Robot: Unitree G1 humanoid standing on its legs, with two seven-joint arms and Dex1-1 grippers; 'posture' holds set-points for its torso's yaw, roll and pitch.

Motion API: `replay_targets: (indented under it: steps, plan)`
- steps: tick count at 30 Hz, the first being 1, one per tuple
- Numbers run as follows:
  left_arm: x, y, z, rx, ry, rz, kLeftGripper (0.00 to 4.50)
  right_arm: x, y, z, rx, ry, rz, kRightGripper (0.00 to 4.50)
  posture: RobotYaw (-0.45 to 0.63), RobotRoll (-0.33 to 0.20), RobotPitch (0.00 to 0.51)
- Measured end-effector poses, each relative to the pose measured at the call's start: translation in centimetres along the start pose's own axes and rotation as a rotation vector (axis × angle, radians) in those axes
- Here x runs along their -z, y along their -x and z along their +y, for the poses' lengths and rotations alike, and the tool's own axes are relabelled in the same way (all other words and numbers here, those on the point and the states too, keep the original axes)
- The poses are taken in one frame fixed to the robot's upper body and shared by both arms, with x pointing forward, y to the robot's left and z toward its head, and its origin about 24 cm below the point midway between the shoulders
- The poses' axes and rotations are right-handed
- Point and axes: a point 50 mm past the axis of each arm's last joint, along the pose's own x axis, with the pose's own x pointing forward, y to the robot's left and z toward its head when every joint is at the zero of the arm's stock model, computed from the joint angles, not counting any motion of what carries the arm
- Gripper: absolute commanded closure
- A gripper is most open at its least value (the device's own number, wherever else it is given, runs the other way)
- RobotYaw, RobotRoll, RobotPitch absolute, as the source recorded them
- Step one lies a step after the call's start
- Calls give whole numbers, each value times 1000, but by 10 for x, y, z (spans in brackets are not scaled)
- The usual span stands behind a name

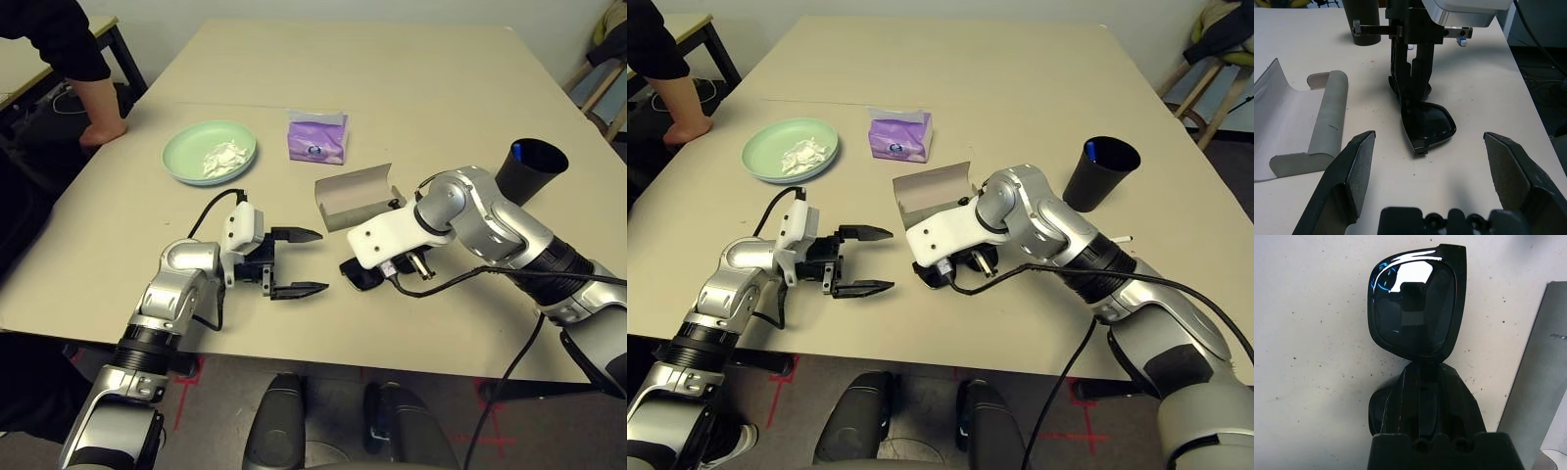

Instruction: Organize and tidy the items on the table.

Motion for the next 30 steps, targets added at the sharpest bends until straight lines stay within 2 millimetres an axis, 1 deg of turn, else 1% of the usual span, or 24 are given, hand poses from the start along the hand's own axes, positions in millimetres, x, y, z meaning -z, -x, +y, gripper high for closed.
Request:
replay_targets:
  steps: [7,9,13,20,23,26,30]
  plan:
    - [0,0,0,0,2,1,0,-1,4,0,1,0,-17,4149,301,0,114]
    - [1,0,0,-6,5,1,0,-2,12,-5,31,0,-27,4149,299,0,111]
    - [1,1,1,-20,15,5,0,-7,38,-21,146,6,-39,4149,295,0,107]
    - [0,4,3,-39,27,10,0,-11,53,-40,324,4,-44,4149,284,0,101]
    - [-2,7,5,-50,19,12,0,-9,55,-52,424,17,-22,4149,286,0,101]
    - [-5,9,8,-58,8,14,0,-2,50,-61,522,25,15,4149,288,0,102]
    - [-6,12,9,-63,6,24,0,9,41,-68,580,19,55,4149,295,0,102]
